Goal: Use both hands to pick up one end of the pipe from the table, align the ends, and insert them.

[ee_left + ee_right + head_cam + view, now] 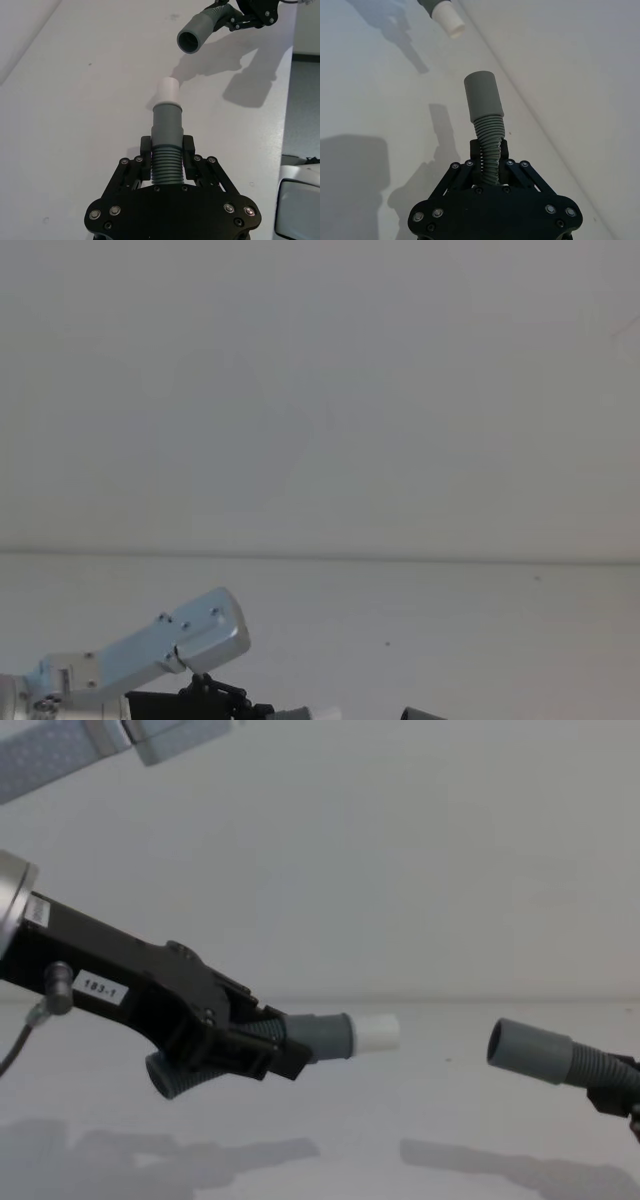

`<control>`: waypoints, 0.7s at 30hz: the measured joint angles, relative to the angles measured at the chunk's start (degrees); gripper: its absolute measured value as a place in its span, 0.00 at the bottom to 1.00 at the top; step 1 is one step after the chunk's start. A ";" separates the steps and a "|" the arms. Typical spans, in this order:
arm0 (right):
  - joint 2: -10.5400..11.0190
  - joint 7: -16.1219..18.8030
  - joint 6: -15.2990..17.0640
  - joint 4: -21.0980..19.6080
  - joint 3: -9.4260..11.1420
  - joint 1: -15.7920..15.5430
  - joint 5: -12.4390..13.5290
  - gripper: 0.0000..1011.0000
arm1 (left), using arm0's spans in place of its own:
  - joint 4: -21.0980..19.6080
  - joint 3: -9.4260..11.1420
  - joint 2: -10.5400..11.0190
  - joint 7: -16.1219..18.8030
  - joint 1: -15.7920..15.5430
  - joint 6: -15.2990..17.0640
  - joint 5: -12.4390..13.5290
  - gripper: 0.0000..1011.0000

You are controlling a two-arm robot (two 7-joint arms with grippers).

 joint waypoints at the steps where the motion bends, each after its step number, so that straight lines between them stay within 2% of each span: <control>1: -0.02 -0.02 -0.01 -0.01 0.00 -0.02 -0.14 0.16 | 0.11 0.17 -0.03 0.00 -0.19 -0.20 0.17 0.32; 9: -0.09 -0.25 -0.11 -0.18 -0.15 -0.30 -1.81 0.16 | 1.41 2.07 -0.73 1.21 -1.11 -3.75 2.25 0.32; 21: 0.48 -0.54 -0.25 -0.74 -0.47 -0.61 -3.95 0.16 | 2.31 4.06 -0.93 1.09 -2.25 -6.18 3.24 0.32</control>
